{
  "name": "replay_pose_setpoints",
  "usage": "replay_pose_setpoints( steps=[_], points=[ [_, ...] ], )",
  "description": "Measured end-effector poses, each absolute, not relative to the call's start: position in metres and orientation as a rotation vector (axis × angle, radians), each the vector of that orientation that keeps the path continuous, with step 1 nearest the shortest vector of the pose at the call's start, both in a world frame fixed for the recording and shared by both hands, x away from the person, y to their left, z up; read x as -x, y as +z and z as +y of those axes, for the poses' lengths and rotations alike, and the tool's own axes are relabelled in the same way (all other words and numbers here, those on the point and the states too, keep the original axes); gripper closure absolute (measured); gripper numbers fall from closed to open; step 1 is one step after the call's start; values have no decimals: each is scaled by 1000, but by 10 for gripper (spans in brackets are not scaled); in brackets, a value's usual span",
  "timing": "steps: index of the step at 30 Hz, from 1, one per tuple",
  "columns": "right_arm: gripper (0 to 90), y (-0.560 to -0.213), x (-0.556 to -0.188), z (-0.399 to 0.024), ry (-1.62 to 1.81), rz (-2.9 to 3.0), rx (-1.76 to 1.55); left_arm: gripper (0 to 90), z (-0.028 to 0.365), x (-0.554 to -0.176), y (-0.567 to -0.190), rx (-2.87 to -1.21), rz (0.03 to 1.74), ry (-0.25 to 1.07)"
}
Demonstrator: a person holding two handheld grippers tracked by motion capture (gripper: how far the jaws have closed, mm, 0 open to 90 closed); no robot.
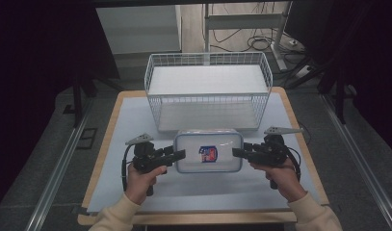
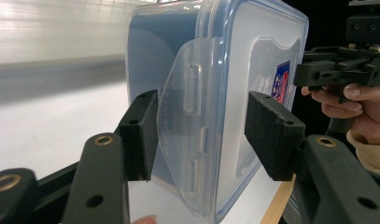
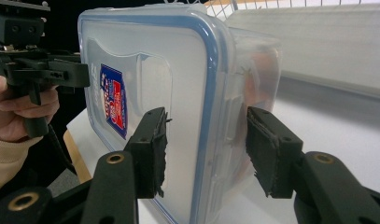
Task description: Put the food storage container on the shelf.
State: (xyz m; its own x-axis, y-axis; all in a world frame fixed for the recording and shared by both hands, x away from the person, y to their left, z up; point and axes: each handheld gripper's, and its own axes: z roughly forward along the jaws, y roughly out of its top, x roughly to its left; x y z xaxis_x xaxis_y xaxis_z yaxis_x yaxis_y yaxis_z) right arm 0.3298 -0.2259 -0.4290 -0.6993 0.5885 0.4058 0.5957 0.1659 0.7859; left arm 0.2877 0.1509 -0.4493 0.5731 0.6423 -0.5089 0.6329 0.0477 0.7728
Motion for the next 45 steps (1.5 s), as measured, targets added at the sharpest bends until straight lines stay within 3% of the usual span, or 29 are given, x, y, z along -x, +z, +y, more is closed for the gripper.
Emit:
replay_pose_setpoints(
  steps=[45],
  points=[
    [497, -347, -381, -222, -1761, -2424, 1165, 457, 155, -343, -362, -1604, 1020, 99]
  ],
)
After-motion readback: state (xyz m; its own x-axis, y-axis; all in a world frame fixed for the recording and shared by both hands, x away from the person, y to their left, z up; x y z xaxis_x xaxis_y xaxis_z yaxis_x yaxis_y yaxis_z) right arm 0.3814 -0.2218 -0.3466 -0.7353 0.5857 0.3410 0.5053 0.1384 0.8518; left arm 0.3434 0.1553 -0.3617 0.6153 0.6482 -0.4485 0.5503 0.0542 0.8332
